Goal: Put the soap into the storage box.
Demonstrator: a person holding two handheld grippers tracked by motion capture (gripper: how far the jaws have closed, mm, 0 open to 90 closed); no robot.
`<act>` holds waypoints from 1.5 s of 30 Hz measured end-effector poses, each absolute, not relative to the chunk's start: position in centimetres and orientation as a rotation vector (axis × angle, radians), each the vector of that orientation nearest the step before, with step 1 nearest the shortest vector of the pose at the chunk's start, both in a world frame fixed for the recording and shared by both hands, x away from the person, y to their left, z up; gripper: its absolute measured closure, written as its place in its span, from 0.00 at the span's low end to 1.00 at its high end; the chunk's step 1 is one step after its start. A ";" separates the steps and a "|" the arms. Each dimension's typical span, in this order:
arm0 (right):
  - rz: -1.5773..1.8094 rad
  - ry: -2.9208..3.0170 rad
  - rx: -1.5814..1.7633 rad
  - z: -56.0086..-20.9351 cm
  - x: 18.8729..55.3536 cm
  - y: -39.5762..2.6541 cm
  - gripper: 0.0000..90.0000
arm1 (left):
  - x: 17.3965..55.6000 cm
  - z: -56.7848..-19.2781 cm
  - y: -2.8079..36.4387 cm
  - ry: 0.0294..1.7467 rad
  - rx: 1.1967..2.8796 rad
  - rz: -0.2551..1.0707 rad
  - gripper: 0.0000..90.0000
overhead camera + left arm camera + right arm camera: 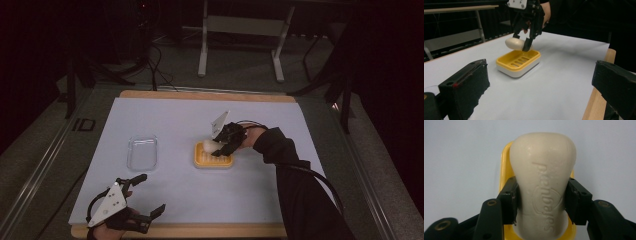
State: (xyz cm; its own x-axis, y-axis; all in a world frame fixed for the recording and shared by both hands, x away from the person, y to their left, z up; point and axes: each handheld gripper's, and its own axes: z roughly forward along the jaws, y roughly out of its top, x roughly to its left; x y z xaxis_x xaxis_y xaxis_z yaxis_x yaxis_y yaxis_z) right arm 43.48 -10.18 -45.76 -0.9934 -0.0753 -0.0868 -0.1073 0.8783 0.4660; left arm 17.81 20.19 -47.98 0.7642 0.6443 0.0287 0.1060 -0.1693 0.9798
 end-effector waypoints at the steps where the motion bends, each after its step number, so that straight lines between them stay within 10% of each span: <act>1: 0.740 2.990 -0.146 -46.0 43.5 -10.1 0.56 | 17.8 -48.0 20.2 0.597 1.700 0.530 0.01; 45: 0.683 3.006 -0.046 -48.1 43.7 -9.7 0.53 | 17.9 -48.0 20.1 0.588 1.717 0.525 0.01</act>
State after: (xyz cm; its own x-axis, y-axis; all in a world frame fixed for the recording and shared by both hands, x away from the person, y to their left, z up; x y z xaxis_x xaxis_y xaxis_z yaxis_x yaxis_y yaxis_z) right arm 43.72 -9.70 -48.11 -0.9978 -0.0160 -0.0642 -0.0422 0.9014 0.4309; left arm 17.87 20.07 -48.03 0.7714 0.6354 0.0357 0.1076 -0.1855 0.9767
